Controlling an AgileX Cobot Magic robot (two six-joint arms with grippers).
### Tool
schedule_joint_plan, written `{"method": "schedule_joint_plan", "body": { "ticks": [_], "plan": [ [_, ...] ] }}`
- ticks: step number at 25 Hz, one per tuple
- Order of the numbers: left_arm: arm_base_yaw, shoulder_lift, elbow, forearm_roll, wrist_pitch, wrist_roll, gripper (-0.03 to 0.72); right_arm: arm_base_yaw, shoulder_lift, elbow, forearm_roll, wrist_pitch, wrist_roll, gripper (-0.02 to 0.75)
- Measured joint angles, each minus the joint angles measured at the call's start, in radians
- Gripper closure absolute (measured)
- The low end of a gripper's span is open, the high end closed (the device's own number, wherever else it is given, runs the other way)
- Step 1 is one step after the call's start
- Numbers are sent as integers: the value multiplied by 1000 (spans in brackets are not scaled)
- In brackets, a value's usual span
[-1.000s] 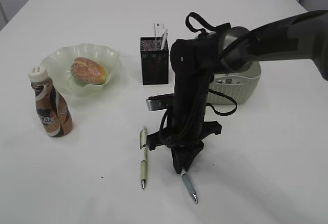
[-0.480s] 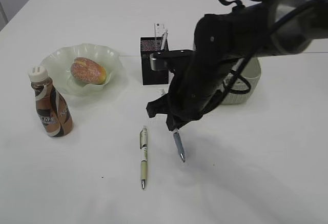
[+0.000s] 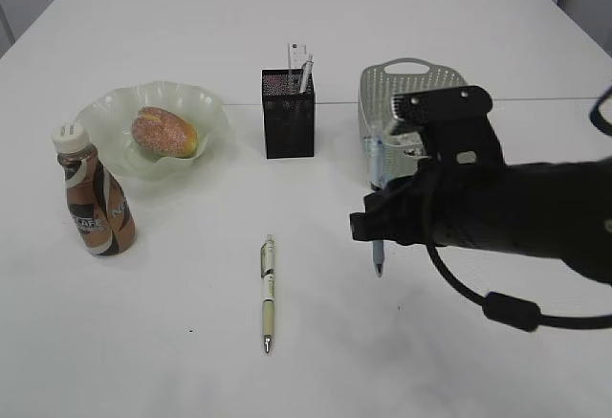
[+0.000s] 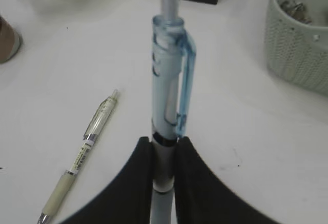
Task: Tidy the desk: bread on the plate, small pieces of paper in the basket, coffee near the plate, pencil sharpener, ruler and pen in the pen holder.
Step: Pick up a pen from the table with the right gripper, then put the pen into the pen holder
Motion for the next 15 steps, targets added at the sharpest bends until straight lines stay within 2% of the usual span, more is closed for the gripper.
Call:
{"method": "schedule_joint_plan", "body": {
  "ticks": [3,8,15],
  "plan": [
    [0,0,0,0,0,0,449,0,-9,54,0,-82,0,680],
    [0,23,0,0,0,0,449,0,-9,58,-16,-203,-4,680],
    [0,78,0,0,0,0,449,0,-9,-98,-45,-264,-158,680]
  ]
}}
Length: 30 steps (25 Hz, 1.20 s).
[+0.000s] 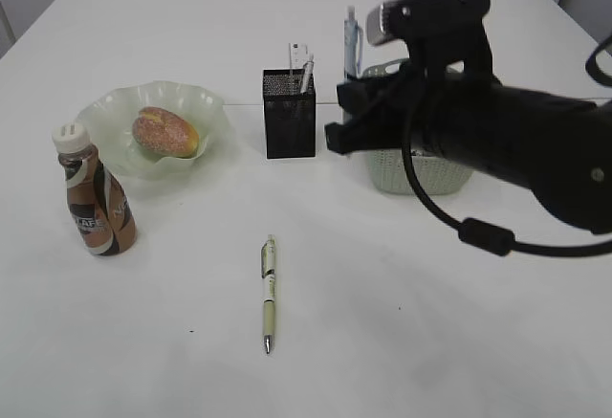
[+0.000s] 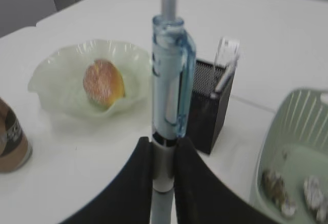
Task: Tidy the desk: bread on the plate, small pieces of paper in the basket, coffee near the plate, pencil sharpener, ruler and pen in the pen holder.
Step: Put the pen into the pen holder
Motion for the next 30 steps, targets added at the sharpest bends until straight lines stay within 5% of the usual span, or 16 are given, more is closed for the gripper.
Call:
{"method": "schedule_joint_plan", "body": {
  "ticks": [21,30],
  "plan": [
    [0,23,0,140,0,0,451,-45,511,-726,56,31,-70,680],
    [0,23,0,158,0,0,451,-92,667,-902,86,93,-70,680]
  ]
}}
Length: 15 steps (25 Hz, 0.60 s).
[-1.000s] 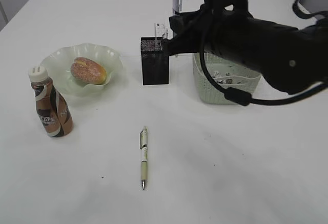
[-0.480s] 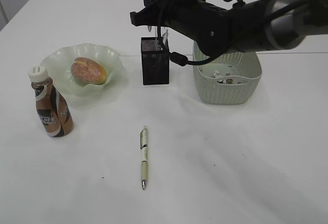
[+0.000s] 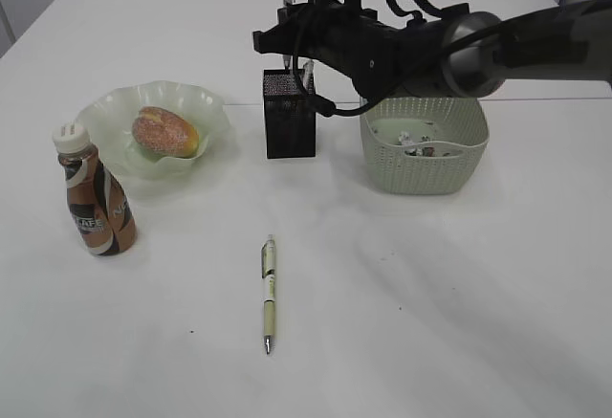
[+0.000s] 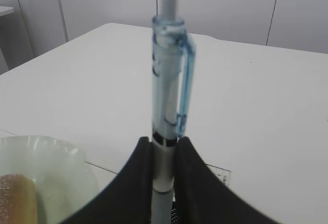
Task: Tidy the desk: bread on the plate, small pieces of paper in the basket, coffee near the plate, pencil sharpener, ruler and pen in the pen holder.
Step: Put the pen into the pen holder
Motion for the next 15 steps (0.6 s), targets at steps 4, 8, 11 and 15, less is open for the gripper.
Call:
{"method": "schedule_joint_plan", "body": {
  "ticks": [4,8,11,15],
  "plan": [
    [0,0,0,0,0,0,451,-8,51,-50,1,27,0,680],
    [0,0,0,2,0,0,451,-8,89,-82,1,45,0,680],
    [0,0,0,2,0,0,451,-8,109,-100,4,74,0,680],
    [0,0,0,2,0,0,451,-8,115,-108,19,89,0,675]
  ]
}}
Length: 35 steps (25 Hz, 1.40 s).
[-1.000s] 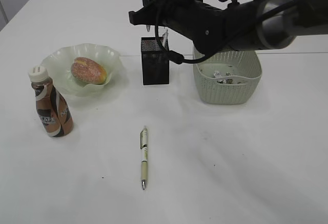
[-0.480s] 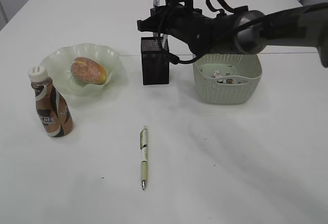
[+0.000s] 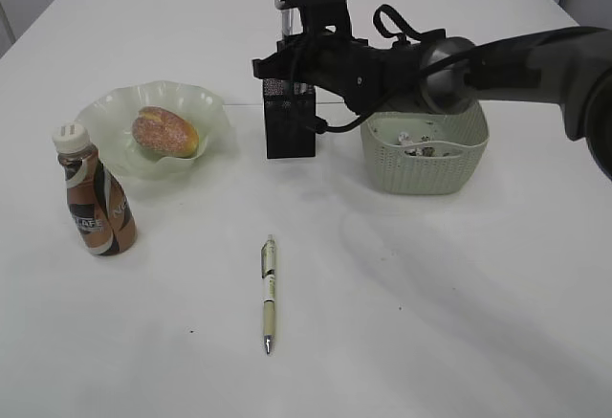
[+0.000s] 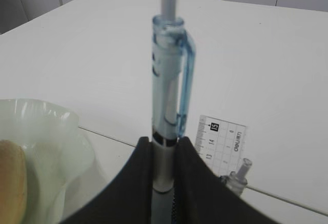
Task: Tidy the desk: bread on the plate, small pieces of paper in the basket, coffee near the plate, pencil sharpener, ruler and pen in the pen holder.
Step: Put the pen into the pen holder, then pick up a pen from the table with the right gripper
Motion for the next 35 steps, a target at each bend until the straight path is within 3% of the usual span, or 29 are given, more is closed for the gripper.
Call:
{"method": "schedule_joint_plan", "body": {
  "ticks": [4,10,17,21,27,33,35],
  "plan": [
    [0,0,0,0,0,0,451,0,0,-11,33,8,0,604],
    [0,0,0,0,0,0,451,0,0,-12,49,24,0,383],
    [0,0,0,11,0,0,451,0,-46,-12,51,205,0,344],
    [0,0,0,40,0,0,451,0,-171,-12,51,414,0,342],
    [0,0,0,40,0,0,451,0,-330,-13,70,917,18,342],
    [0,0,0,-32,0,0,451,2,-373,-13,128,1358,128,342],
    [0,0,0,-60,0,-2,450,17,-373,-13,114,1411,169,342]
  ]
}}
